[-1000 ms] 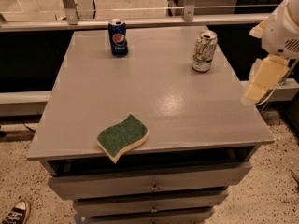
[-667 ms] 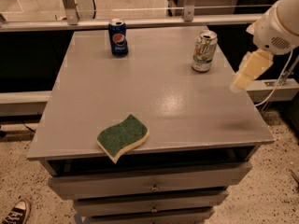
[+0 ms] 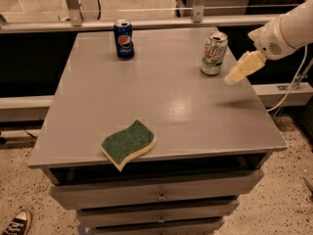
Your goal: Knock 7up can over
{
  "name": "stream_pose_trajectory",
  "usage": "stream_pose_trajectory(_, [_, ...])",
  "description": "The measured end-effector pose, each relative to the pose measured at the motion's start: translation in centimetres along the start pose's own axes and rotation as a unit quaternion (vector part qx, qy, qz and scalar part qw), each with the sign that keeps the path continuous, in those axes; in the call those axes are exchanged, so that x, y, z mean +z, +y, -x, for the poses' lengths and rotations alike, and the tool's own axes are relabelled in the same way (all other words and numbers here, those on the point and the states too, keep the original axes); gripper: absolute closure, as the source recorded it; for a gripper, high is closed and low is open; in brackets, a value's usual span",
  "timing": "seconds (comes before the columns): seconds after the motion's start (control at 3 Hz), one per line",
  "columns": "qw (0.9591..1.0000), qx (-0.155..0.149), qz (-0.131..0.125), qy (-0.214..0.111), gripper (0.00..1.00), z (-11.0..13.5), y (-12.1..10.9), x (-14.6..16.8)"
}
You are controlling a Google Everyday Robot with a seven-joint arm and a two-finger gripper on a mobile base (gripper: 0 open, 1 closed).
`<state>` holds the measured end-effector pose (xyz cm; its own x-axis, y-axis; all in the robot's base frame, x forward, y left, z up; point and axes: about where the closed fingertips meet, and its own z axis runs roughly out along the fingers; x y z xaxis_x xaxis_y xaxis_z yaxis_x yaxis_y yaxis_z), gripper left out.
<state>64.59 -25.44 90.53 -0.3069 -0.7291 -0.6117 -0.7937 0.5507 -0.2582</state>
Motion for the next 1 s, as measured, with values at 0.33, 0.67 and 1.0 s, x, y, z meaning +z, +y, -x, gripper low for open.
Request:
stream_pose_trajectory(0.33, [0.9968, 0.019, 0.026, -0.074, 0.0, 0.8, -0.6, 2.8])
stream_pose_trajectory(0.67, [0.9834, 0.031, 0.081, -0.159, 0.0, 3.1, 1.2, 5.4])
stream_pose_trajectory(1.0, [0.9701, 0.038, 0.128, -0.203, 0.0, 4.9, 3.7, 6.5])
